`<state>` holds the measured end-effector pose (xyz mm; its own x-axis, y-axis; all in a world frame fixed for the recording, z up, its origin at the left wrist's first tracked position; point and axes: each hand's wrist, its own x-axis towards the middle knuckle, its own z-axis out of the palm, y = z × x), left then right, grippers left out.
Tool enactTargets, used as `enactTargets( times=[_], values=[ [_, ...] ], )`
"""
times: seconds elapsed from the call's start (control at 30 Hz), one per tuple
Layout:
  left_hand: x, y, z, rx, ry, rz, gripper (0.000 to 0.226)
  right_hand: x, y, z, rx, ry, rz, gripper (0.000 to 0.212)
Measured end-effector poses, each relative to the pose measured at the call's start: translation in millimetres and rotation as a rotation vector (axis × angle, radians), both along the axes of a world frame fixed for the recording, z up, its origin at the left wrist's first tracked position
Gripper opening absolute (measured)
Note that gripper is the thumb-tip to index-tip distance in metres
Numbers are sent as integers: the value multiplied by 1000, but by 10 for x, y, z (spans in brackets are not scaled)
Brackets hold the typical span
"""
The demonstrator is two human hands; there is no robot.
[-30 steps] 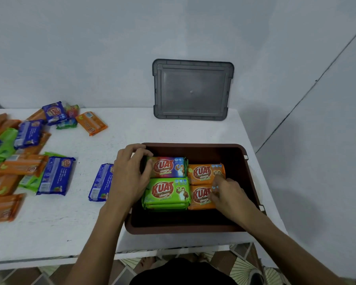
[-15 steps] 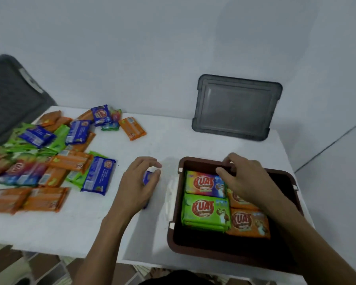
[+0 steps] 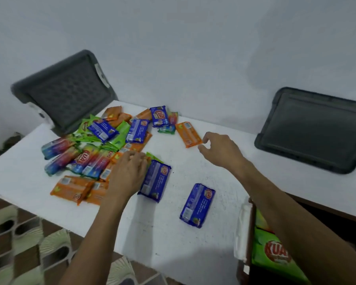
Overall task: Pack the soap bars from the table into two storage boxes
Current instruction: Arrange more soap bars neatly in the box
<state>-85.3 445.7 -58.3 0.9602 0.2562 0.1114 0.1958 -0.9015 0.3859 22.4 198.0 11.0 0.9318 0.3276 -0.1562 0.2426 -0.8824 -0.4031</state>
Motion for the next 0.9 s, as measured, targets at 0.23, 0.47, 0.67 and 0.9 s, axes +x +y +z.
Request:
enactTargets(
  times=[0.23, 0.47, 0.67, 0.9],
  values=[
    [165, 127, -64, 86, 237, 8, 47, 611, 589, -648, -170, 114, 130, 61],
    [188, 229, -58, 86, 378, -85, 64, 772, 737, -890, -414, -65, 174, 50],
    [259, 278, -26, 106, 393, -138, 68, 844, 736, -809, -330, 66, 189, 47],
    [274, 306, 71, 79, 351, -111, 72, 619, 554, -453, 59, 12, 132, 35]
  ],
)
